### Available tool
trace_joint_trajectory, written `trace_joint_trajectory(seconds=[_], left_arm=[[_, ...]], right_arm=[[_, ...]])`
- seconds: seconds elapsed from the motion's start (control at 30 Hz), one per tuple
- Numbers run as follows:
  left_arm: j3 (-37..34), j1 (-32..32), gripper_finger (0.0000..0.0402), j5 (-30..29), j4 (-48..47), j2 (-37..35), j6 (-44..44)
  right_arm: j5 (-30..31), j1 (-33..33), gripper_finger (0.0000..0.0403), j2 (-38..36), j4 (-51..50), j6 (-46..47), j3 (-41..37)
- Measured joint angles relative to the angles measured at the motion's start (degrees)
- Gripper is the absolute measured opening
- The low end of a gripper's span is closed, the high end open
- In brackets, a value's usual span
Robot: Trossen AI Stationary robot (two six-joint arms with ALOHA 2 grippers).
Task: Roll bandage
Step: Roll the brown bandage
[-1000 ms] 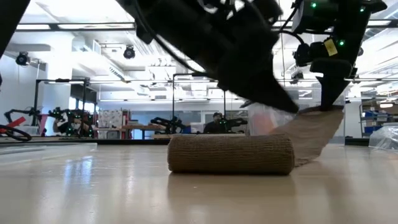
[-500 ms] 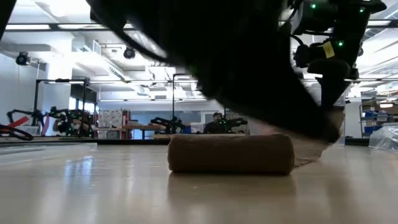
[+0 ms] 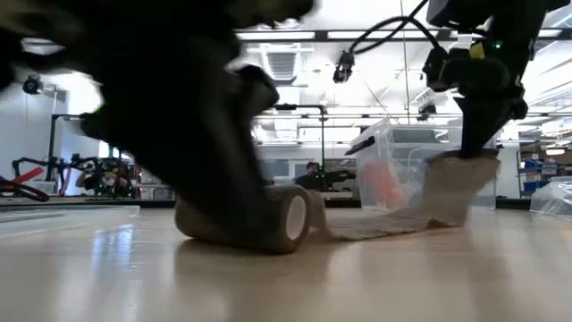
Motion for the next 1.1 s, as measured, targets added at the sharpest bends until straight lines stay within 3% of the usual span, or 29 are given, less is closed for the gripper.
trace_joint_trajectory(seconds=[0.17,0.27,0.4,0.57,0.73,0.9,1.1], left_arm=[[-0.27,-3.55,0.0086,-0.13,-12.47,-3.54,0.33],[-0.39,-5.52,0.0093,-1.86,-14.47,-6.16,-0.16],[-0.35,-6.16,0.0096,-11.04,-3.57,-8.31,-1.42],[-0.35,-3.25,0.0087,-11.62,12.27,-4.74,-0.01],[-0.37,-0.63,0.0072,-12.34,18.53,1.19,-4.53],[-0.38,0.25,0.0063,-14.19,7.02,3.22,-11.58],[-0.35,-1.39,0.0067,-22.45,-17.83,0.86,-17.64]], right_arm=[[-0.20,4.88,0.0000,4.38,5.73,6.54,-0.04],[-0.08,7.11,0.0000,7.88,7.48,8.61,-0.04],[2.20,7.67,0.0000,11.55,6.21,8.76,-0.06],[4.07,6.27,0.0000,13.68,6.36,6.75,-0.06],[4.38,5.70,0.0000,13.95,6.10,5.86,-0.06],[4.36,5.70,0.0000,13.20,5.76,5.29,-0.04],[1.24,5.71,0.0000,12.81,6.74,5.95,-0.04]])
